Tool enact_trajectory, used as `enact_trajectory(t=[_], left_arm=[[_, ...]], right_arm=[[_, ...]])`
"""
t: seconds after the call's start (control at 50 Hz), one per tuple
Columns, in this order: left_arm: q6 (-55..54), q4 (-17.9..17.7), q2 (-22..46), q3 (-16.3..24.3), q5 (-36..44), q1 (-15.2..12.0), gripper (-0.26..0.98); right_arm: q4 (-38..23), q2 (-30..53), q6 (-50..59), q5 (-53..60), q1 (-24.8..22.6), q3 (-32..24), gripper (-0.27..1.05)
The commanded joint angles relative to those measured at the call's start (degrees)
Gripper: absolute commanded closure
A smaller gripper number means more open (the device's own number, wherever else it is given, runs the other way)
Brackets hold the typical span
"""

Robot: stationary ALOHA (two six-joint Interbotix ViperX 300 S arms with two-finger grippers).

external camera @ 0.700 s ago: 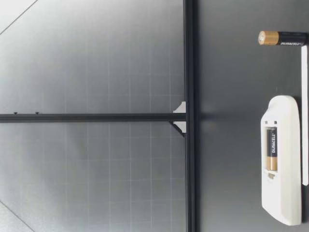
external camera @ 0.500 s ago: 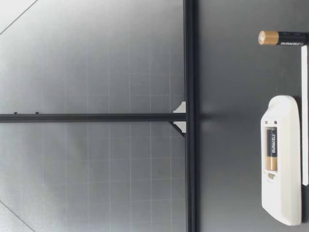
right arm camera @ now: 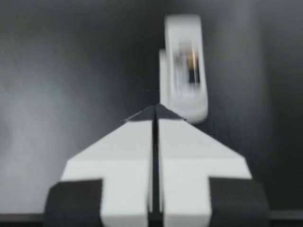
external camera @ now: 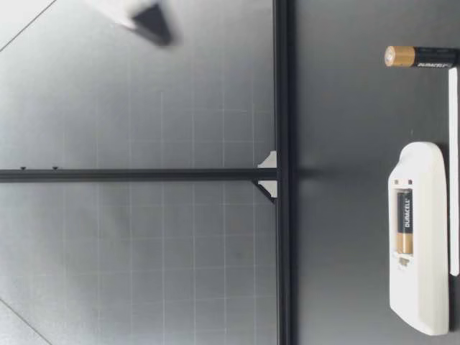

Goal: Place the battery into the slot of the remote controller.

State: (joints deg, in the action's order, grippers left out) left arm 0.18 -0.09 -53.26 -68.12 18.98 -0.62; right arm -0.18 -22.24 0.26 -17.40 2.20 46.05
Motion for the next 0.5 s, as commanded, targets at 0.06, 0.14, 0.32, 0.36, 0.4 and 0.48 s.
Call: enact_trajectory(t=[0.06,0.14,0.32,0.36,0.4,0.48], left_arm=[[-0.1,0.0,0.4,0.5,0.5,-0.1,0.88],[-0.1,-0.1,0.5,0.4,0.5,-0.1,0.88],[-0.2,-0.1,0.5,-0.2,0.5,-0.1,0.88],[-0.1,-0.1,0.5,-0.2,0.5,-0.1,0.88],[-0.2,-0.1,0.5,-0.3,0.5,-0.1,0.88],[-0.2,-0.1,0.5,-0.4,0.5,-0.1,0.88]], right_arm=[[-0.4,6.3,-0.1,-9.0,0.9,-5.0,0.88],[-0.4,9.0,-0.2,-9.5,0.9,-5.6,0.81],[-0.4,12.6,-0.2,-9.7,0.8,-6.3,0.52],[-0.4,13.2,-0.2,-9.8,0.9,-6.6,0.44],[-0.4,13.5,-0.2,-9.8,0.9,-6.8,0.38],[-0.4,14.5,-0.3,-9.8,0.8,-6.9,0.29]])
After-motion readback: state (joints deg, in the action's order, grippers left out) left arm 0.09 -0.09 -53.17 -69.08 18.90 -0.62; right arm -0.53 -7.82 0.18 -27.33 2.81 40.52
